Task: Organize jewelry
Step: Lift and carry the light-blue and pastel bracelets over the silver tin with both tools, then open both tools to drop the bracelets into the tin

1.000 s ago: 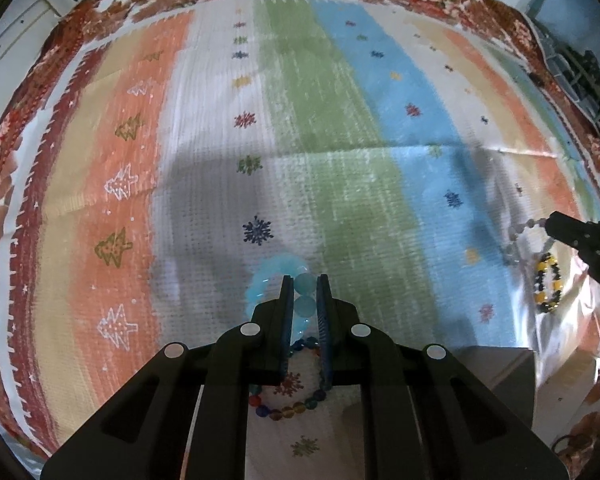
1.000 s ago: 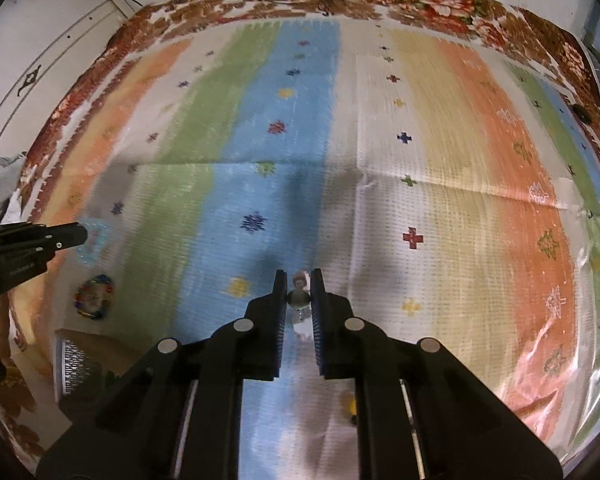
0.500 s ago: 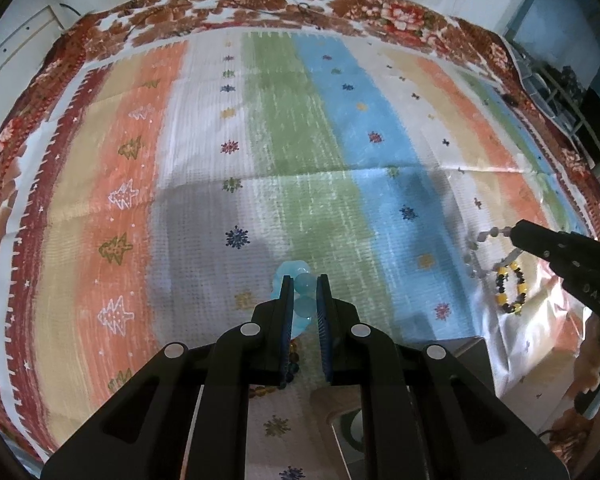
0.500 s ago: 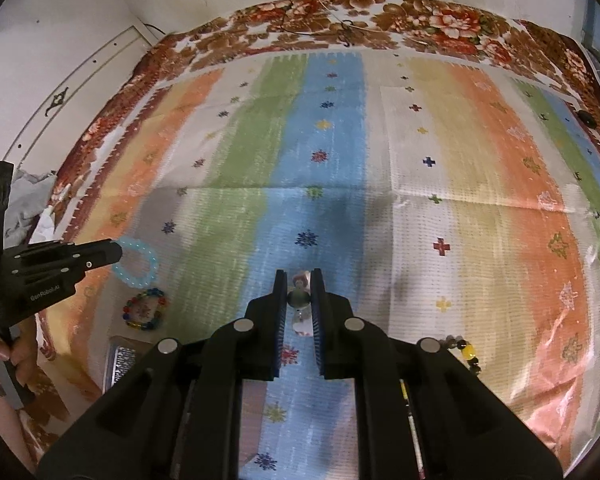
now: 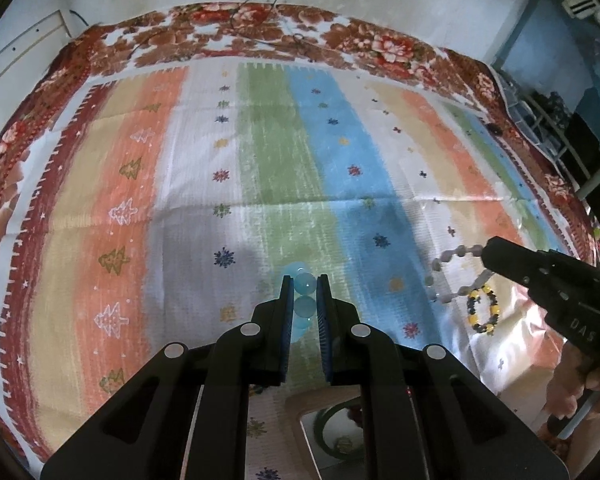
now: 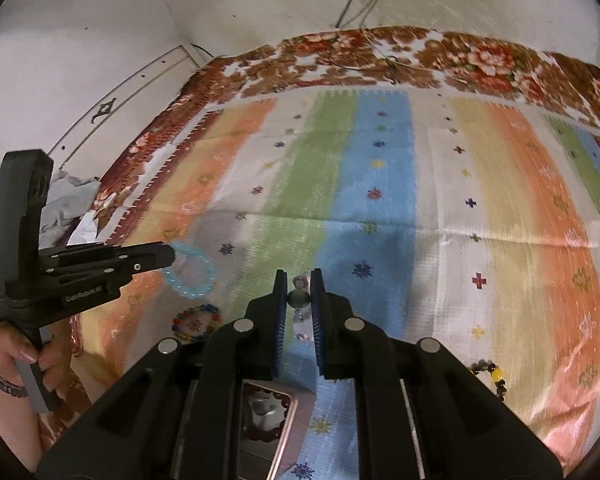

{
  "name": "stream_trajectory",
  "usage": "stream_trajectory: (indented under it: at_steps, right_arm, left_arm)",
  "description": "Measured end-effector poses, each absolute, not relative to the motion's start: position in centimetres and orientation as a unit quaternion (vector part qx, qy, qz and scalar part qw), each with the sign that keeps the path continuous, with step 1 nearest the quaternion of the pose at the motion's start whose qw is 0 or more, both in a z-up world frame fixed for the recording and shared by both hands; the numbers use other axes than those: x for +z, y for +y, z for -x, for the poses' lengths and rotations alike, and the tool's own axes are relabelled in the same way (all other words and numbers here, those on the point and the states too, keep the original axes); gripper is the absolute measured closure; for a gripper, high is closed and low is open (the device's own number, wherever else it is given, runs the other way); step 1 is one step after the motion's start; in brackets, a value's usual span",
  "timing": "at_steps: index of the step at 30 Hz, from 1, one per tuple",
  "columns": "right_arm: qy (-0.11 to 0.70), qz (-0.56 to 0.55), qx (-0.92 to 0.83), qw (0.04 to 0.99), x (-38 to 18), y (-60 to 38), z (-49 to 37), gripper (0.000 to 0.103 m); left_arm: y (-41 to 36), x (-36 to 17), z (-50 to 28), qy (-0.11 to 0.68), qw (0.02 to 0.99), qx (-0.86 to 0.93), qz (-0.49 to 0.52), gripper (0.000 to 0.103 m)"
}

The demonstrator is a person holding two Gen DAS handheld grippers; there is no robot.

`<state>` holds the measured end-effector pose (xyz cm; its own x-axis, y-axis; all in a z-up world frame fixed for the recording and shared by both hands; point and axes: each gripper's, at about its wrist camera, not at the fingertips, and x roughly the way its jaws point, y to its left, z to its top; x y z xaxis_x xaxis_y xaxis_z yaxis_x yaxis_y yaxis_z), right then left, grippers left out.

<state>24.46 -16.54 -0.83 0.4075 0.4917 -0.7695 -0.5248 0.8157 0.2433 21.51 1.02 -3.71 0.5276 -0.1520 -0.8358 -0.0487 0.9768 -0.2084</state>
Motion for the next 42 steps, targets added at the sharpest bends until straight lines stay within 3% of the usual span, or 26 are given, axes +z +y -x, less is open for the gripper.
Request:
stream_trajectory:
  at_steps: [42]
  right_arm:
    - [0.436,0.035,0.383,0.814,0.5,-16.4,-13.3,0.09]
  left_arm:
    - [-3.8,-2.1,-12.0,0.451,0.886,-0.089,0.051,0.092]
